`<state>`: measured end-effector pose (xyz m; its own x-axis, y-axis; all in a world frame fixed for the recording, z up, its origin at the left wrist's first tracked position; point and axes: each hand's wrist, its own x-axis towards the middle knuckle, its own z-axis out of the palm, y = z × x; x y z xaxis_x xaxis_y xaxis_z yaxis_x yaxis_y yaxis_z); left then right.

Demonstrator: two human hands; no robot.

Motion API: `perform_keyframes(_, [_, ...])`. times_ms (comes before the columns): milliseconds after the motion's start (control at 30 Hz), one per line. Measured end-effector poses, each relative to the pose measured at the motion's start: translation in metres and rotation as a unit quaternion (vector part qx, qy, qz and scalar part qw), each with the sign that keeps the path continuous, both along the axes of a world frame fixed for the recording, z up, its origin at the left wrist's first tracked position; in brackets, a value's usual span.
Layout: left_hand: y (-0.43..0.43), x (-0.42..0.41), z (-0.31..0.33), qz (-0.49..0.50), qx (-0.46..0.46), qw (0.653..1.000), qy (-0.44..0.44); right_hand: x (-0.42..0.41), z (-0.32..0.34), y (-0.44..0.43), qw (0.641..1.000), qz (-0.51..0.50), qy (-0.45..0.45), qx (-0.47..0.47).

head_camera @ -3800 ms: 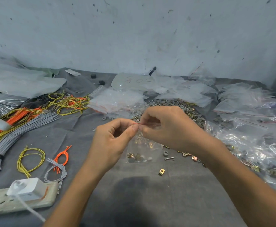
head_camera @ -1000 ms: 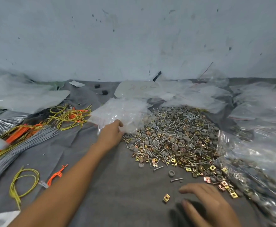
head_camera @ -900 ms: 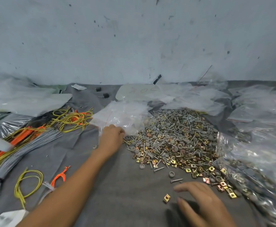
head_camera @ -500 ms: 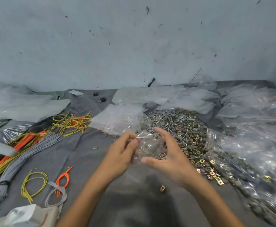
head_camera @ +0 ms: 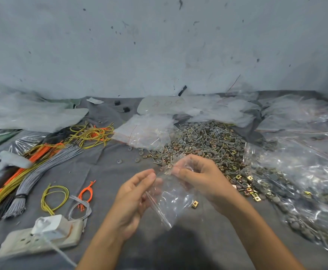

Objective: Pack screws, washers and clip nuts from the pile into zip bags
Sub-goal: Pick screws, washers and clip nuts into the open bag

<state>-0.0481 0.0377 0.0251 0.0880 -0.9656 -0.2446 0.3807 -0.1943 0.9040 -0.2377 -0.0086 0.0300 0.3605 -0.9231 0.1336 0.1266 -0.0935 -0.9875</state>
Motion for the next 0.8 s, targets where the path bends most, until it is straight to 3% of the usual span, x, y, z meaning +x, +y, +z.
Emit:
perform_keyframes(200, [0.020, -0.002, -0.023, -0.057, 0.050, 0.994, 0.077, -0.005, -0.005, 0.002, 0.997, -0.056, -0.049, 0.010])
perform_keyframes(333, [0.025, -0.010, -0.027, -0.055, 0.019, 0.997, 0.051, -0.003, -0.017, 0.000, 0.991, -0.100, -0.055, 0.066])
perform_keyframes(467, [0.020, -0.010, -0.023, 0.010, -0.005, 1.000, -0.004, -0.005, -0.026, 0.000, 0.979, -0.165, 0.029, 0.114])
perform_keyframes(567, [0.018, -0.009, -0.024, 0.045, -0.043, 0.995, -0.071, -0.006, -0.026, 0.011, 0.950, -0.267, 0.160, 0.015])
perform_keyframes(600, [0.018, -0.010, -0.024, 0.053, -0.057, 0.993, -0.094, -0.004, -0.026, 0.017, 0.948, -0.272, 0.163, -0.028])
perform_keyframes(733, [0.018, -0.018, -0.028, 0.033, -0.121, 0.978, -0.169, 0.024, -0.028, 0.045, 0.985, -0.112, 0.126, -0.039])
perform_keyframes(800, [0.018, -0.020, -0.030, 0.010, -0.141, 0.968, -0.209, 0.035, -0.030, 0.052, 0.986, -0.088, 0.133, -0.037])
